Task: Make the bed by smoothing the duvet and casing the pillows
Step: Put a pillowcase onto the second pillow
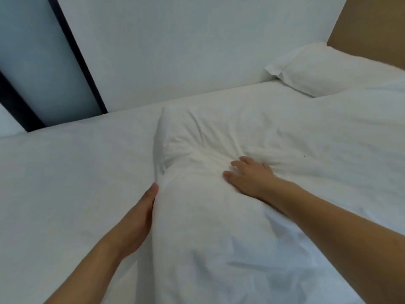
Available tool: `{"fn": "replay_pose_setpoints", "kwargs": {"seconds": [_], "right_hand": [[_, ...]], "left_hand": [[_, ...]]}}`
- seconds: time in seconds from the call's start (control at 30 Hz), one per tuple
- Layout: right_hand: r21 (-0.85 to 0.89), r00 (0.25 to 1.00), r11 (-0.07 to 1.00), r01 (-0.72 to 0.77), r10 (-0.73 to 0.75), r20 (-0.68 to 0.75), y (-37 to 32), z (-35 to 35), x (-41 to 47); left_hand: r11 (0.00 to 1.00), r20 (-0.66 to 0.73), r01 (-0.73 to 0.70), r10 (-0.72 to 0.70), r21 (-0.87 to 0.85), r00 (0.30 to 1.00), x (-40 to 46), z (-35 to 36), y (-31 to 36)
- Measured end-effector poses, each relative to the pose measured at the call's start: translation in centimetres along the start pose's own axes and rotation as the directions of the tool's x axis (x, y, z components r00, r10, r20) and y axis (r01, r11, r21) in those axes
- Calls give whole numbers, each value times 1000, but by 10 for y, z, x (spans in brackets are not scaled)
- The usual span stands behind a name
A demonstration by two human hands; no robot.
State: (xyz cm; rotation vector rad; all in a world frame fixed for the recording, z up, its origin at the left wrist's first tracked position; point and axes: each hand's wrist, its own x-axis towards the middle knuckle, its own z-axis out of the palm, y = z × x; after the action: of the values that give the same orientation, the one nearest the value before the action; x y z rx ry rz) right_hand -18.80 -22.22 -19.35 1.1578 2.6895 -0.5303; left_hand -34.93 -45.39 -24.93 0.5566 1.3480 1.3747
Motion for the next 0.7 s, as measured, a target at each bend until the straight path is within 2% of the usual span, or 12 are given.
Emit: {"fn": "replay_pose_setpoints", "kwargs": {"seconds": [0.07,0.1,0.17,0.2,0.27,0.3,0.33,0.4,0.5,0.6,0.67,0.7], "right_hand": [[20,999,999,32,-31,-45,-6,-12,-15],[45,996,996,72,-69,-60,-9,-16,-25],[118,987,980,158,-154,-44,-22,-22,-56],[130,980,972,197,-197,-16,-29,-24,-73],[-3,959,960,280,-279,37,-39,-23,-106],[-104,947,942,320,-316,52,-40,-20,-119],[-176,941,925,338,-331,65,-39,-16,-130],[-213,960,936,282,-272,73,-30,-9,-147],[-230,983,956,183,-185,14,-13,-11,-161],[-210,973,967,144,-177,-148,-2,-39,-175],[-311,965,943,116,-181,-191,5,-56,-185],[-364,971,927,95,-166,-170,7,-62,-191]], "left_hand": [[998,48,-2,-1,63,999,-49,10,-7],[992,124,18,-34,128,992,-72,16,-10],[929,269,46,-153,367,951,-109,36,-20],[836,273,37,-220,547,937,-121,49,-29],[629,122,49,-226,776,967,-137,76,-48],[606,48,49,-142,794,989,-143,88,-54],[636,9,6,-21,771,1000,-145,99,-60],[676,-45,-106,201,729,979,-143,116,-61],[655,-55,-200,346,729,937,-143,140,-11],[722,8,-273,347,635,938,-151,154,64],[772,26,-226,262,594,965,-156,156,87],[759,16,-172,208,627,978,-158,154,87]]}}
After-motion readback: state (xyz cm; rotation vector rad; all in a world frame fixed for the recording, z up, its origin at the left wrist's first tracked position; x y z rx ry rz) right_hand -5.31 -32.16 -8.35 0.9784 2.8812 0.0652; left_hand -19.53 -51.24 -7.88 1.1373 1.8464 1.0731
